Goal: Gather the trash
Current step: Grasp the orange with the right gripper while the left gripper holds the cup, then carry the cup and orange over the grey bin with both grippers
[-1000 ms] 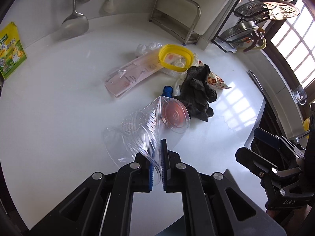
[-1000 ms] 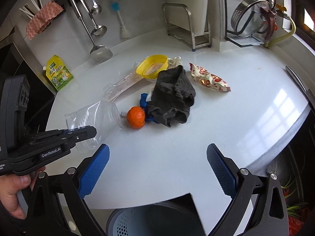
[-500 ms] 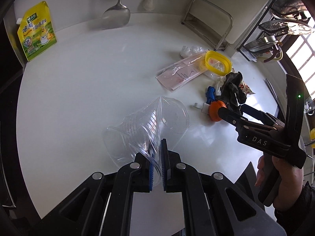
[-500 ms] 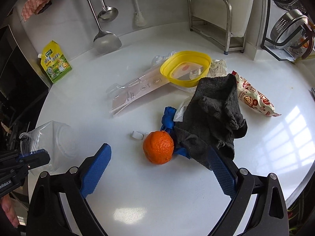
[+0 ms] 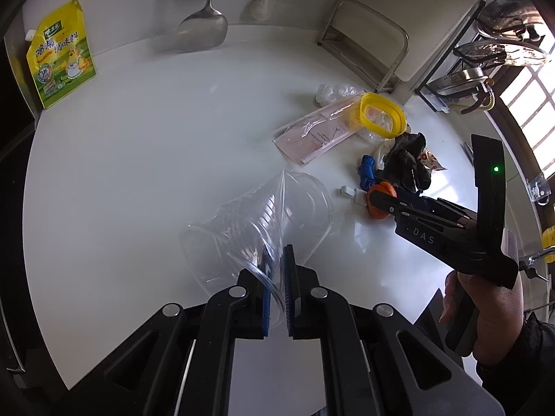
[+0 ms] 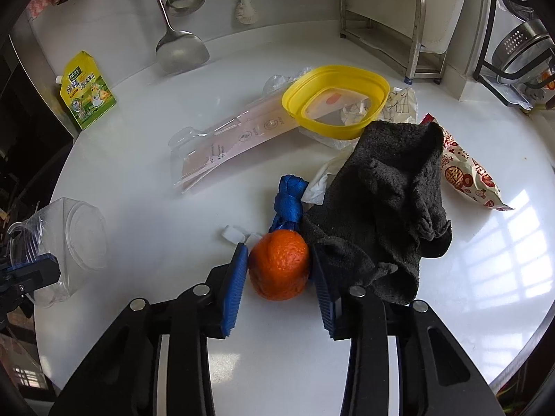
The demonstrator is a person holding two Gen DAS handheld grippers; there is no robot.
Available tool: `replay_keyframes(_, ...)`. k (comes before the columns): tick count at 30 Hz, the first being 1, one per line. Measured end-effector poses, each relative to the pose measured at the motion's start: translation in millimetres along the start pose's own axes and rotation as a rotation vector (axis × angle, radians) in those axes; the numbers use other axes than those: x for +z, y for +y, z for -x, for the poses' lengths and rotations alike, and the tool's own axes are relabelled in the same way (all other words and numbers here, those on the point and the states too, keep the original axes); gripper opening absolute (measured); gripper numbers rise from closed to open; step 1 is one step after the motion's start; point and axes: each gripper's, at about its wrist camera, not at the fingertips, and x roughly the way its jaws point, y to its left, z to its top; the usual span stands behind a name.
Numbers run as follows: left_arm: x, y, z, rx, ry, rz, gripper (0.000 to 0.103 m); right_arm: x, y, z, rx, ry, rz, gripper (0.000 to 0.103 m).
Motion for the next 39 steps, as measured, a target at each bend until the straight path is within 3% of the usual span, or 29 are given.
replay_keyframes(11,-2,-1,2,-0.008,-0.004,0.006,0.007,1,-1,19,0.073,-0.027,-0.027,0.028)
replay_keyframes(24,0,-13,9,-0.017,-0.021,-0.02,0.007,-3,-1,50,0.09,-0.069,-0.034,0.027)
replay_keyframes(39,-11,-52,33,-0.049,-0.045,-0.111,0.007,-43,-18,114,0.078,-0.128,-0.082,0.027)
